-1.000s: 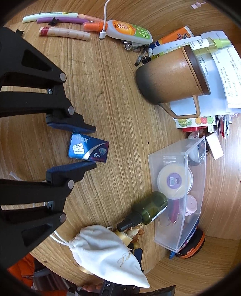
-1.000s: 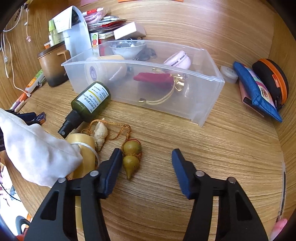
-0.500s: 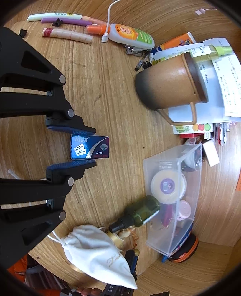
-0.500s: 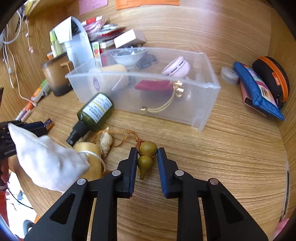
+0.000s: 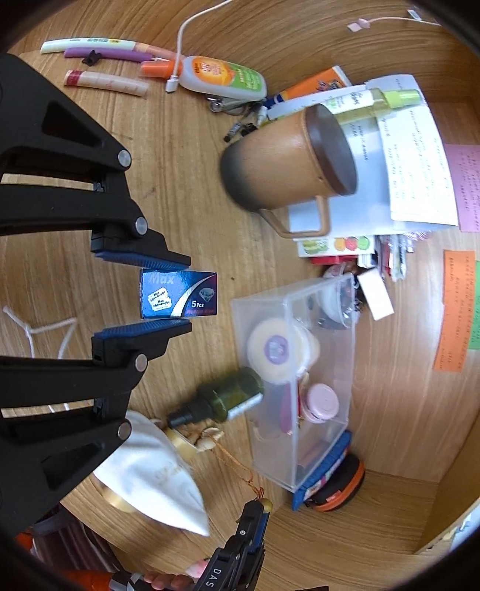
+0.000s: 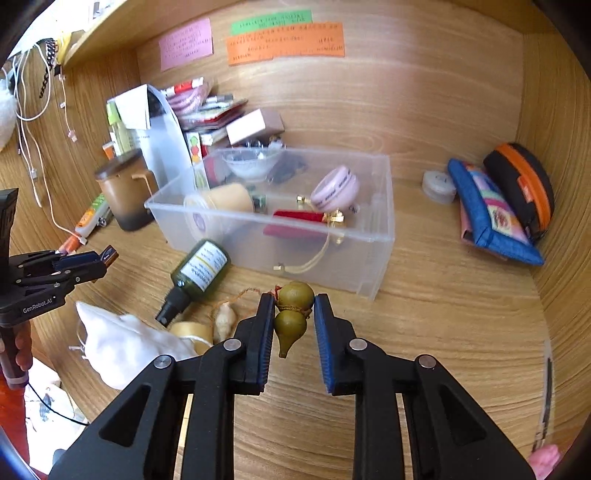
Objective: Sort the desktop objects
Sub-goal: 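Carry the blue packet and green gourd with both grippers over the clear box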
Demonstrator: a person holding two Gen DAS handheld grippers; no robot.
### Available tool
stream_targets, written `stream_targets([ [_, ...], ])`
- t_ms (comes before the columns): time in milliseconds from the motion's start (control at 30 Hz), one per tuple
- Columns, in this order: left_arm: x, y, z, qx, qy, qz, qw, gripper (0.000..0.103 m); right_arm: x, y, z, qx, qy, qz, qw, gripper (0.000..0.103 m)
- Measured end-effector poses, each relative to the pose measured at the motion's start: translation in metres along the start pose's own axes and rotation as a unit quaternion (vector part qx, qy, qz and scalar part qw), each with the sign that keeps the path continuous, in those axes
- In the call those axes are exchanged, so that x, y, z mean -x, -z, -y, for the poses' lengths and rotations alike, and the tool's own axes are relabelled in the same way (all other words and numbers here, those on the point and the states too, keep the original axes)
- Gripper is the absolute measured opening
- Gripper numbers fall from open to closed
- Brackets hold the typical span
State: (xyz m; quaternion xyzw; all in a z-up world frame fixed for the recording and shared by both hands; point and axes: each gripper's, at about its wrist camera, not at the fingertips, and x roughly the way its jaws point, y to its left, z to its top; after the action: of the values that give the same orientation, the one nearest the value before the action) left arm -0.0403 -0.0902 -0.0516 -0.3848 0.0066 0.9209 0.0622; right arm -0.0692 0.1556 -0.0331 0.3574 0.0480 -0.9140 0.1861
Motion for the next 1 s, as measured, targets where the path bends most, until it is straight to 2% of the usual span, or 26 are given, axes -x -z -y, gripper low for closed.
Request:
stream_targets([
  [333, 0.015, -0.023, 0.013, -0.006, 0.008, 0.033, 0.9994, 0.026, 0.025, -0.025, -0.002, 0.01, 0.001, 0.038, 0.999, 0.02],
  [1000, 0.024, -0.067, 0.028, -0.015, 0.024, 0.069, 0.9972, 0.026, 0.048, -0.064, -0.005, 0.023, -0.002, 0.096, 0.995, 0.02],
])
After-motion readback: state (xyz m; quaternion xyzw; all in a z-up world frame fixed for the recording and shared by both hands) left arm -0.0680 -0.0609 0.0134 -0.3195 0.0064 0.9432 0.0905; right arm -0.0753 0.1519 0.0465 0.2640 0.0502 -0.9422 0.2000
